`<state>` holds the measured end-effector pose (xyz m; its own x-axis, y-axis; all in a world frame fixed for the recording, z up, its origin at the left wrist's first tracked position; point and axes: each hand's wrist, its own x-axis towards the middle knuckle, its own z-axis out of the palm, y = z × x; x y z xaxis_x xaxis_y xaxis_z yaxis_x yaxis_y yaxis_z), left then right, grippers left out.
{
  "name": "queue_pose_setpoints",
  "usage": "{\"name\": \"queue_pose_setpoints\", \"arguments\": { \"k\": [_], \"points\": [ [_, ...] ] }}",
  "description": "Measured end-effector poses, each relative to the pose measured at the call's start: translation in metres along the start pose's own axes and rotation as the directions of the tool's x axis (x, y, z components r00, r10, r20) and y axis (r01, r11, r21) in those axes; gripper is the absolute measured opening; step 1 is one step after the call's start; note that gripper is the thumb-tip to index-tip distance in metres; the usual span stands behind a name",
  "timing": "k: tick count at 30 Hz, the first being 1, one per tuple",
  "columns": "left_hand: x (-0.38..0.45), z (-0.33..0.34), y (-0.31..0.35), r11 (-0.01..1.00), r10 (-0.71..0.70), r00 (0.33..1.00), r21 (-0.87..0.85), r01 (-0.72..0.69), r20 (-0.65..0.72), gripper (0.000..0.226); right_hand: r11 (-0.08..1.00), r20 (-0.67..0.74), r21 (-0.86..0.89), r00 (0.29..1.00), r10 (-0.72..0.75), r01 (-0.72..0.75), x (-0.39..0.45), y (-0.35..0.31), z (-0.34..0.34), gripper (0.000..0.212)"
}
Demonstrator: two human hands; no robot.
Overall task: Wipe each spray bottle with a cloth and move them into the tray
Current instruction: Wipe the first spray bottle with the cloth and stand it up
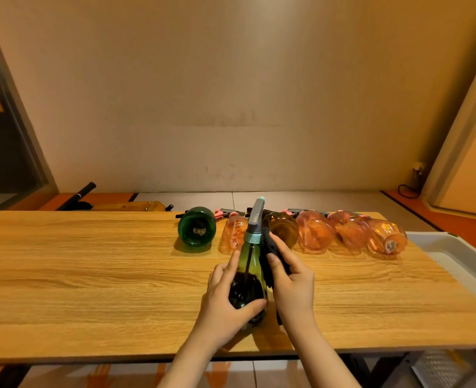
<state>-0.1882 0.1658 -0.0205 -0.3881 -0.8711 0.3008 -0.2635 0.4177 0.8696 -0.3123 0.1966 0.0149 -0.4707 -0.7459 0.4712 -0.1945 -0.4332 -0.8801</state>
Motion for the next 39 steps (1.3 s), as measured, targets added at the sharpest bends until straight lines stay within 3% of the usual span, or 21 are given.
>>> {"name": "queue_pose_setpoints", "arguments": {
  "k": [4, 15, 18, 21, 33, 37, 39],
  "points": [
    [0.003, -0.007, -0.002, 0.974, -0.024, 0.999, -0.225, 0.032, 0.038, 0.062, 1.000, 0.012, 0.021, 1.000, 0.015, -0.016, 0.000, 0.000, 0.002, 0.047],
    [0.008, 0.000, 0.006, 0.997, 0.012, 1.000, -0.073, -0.012, -0.003, 0.082, 0.998, 0.018, 0.053, 1.000, 0.025, -0.026, 0.000, -0.007, -0.004, 0.046],
    [0.008, 0.002, 0.010, 0.978, -0.009, 0.999, -0.208, 0.019, 0.046, 0.067, 0.992, 0.028, 0.114, 0.998, 0.054, -0.057, 0.000, -0.010, -0.009, 0.044],
    [0.009, 0.000, 0.008, 0.958, -0.025, 0.997, -0.284, 0.045, 0.075, 0.075, 0.989, 0.052, 0.130, 0.996, 0.069, -0.075, 0.001, -0.013, -0.010, 0.043],
    [0.019, 0.006, 0.019, 0.998, -0.040, 0.999, 0.056, 0.041, -0.010, 0.076, 0.990, 0.040, 0.123, 0.998, 0.057, -0.062, 0.003, -0.017, -0.015, 0.043],
    [0.019, 0.005, 0.018, 0.983, -0.020, 0.998, -0.179, 0.030, 0.061, 0.059, 0.985, 0.039, 0.150, 0.996, 0.079, -0.084, 0.004, -0.015, -0.018, 0.042],
    [0.018, 0.004, 0.019, 0.977, -0.017, 0.998, -0.209, 0.031, 0.068, 0.059, 0.986, 0.031, 0.147, 0.996, 0.079, -0.083, 0.004, -0.013, -0.018, 0.042]
  ]
}}
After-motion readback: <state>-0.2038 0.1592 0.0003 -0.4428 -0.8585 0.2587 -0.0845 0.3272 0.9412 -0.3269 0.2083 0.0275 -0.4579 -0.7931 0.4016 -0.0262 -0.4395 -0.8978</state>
